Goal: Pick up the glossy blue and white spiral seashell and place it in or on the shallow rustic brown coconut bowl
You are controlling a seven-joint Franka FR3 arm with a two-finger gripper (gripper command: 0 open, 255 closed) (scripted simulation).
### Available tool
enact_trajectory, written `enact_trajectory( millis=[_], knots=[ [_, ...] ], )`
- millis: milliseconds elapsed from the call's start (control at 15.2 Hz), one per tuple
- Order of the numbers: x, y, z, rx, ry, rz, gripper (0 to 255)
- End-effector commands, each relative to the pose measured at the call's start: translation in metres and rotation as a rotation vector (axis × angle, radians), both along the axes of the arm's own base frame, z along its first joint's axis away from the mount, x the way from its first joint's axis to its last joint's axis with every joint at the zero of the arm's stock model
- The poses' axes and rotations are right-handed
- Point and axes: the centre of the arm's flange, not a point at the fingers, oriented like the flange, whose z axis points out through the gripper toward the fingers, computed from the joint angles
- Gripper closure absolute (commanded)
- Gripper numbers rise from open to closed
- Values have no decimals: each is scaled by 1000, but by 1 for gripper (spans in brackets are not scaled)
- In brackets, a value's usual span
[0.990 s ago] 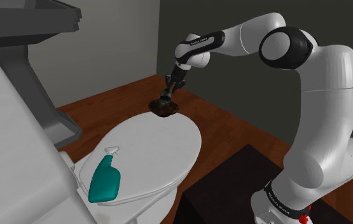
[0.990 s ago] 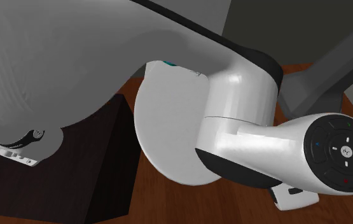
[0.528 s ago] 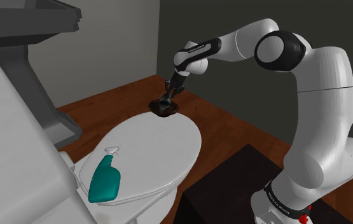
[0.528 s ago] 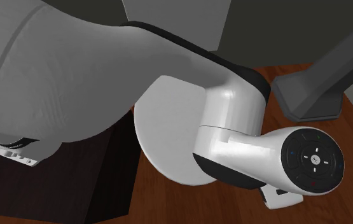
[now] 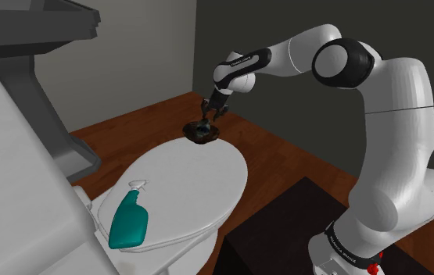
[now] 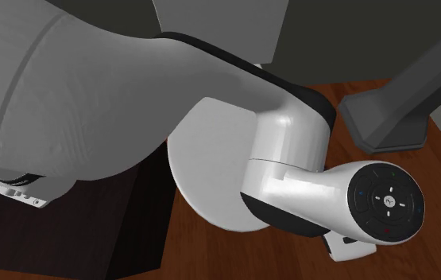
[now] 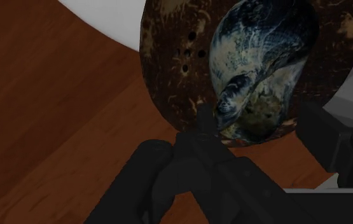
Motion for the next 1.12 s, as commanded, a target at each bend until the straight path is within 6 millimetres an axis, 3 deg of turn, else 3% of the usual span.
enact_trajectory(
  millis=[0, 264, 528, 1056],
  knots=[
    [0, 0, 0, 0, 0, 0, 0],
    [0, 0, 0, 0, 0, 0, 0],
    [-8, -12, 48, 0, 0, 0, 0],
    [-8, -12, 48, 0, 0, 0, 0]
  ],
)
